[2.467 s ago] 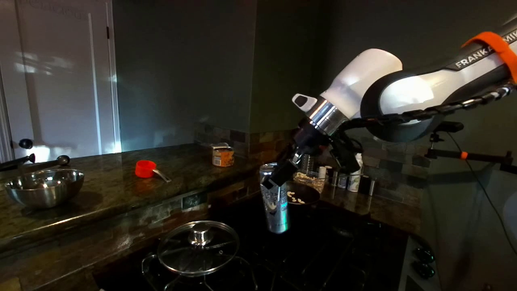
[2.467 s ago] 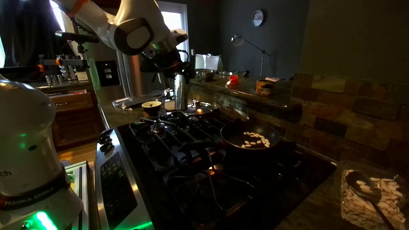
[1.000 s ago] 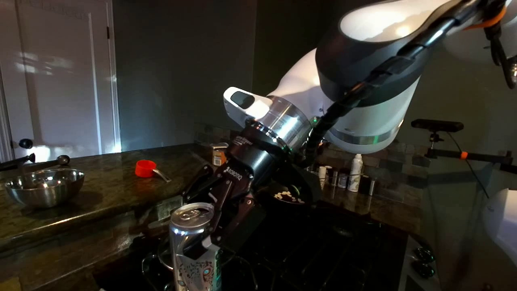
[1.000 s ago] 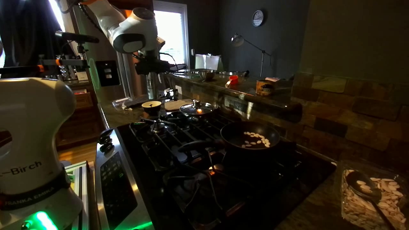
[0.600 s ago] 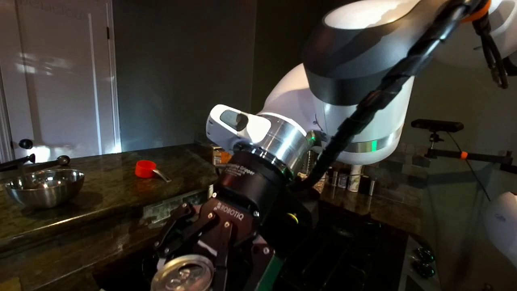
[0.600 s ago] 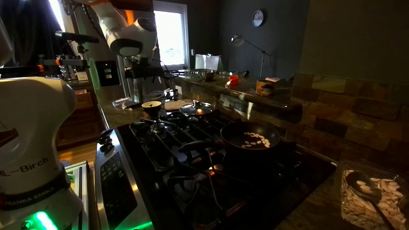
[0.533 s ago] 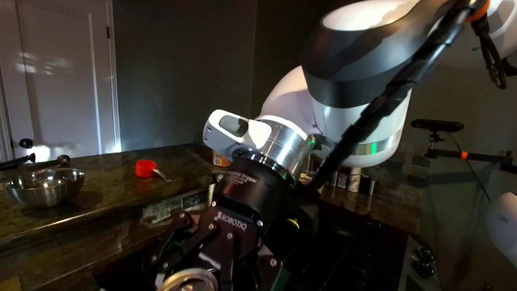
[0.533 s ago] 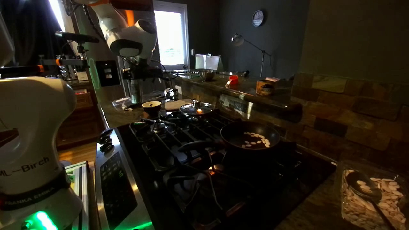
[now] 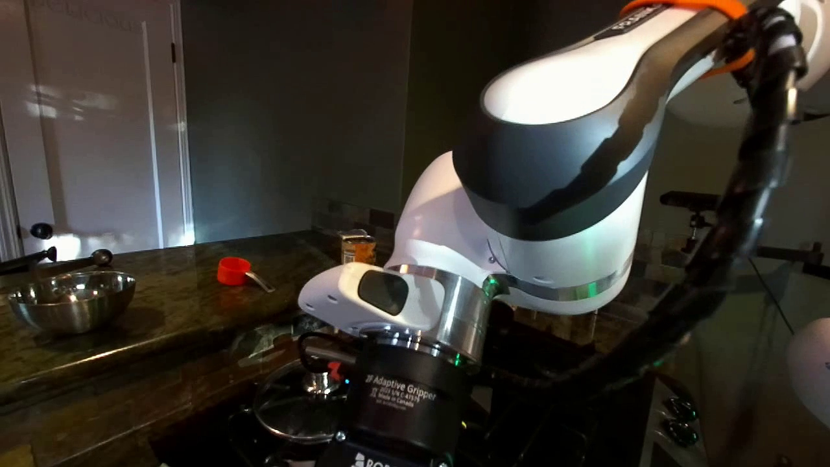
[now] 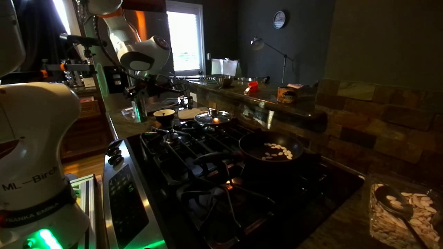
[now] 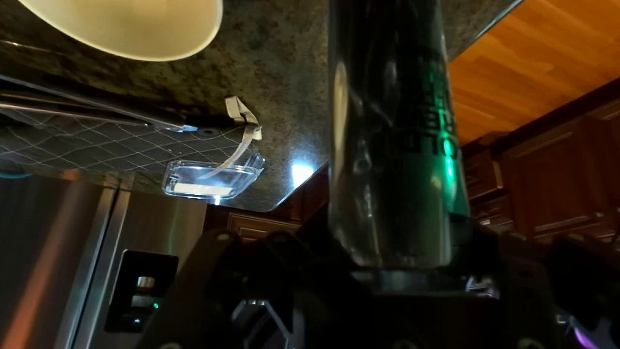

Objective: Move the silver can to the left side of the countertop.

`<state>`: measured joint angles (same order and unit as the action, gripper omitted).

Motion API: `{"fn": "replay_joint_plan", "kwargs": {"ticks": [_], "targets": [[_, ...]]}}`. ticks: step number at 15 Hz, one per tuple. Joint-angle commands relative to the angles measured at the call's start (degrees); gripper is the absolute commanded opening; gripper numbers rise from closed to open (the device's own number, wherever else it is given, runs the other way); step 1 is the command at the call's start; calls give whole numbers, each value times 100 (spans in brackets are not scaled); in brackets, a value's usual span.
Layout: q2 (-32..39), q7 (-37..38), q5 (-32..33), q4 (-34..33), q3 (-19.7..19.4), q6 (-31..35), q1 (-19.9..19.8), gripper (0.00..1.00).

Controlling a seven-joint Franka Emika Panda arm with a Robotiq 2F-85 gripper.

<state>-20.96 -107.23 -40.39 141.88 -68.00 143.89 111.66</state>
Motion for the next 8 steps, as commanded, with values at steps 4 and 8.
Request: {"fn": "replay_joint_plan", "kwargs": {"ticks": [4,8], "targets": [[285,-884,-376,-461,-1252,64,1582,23],[36,-1006,-271,-644,-2208,96,2600,23]]}}
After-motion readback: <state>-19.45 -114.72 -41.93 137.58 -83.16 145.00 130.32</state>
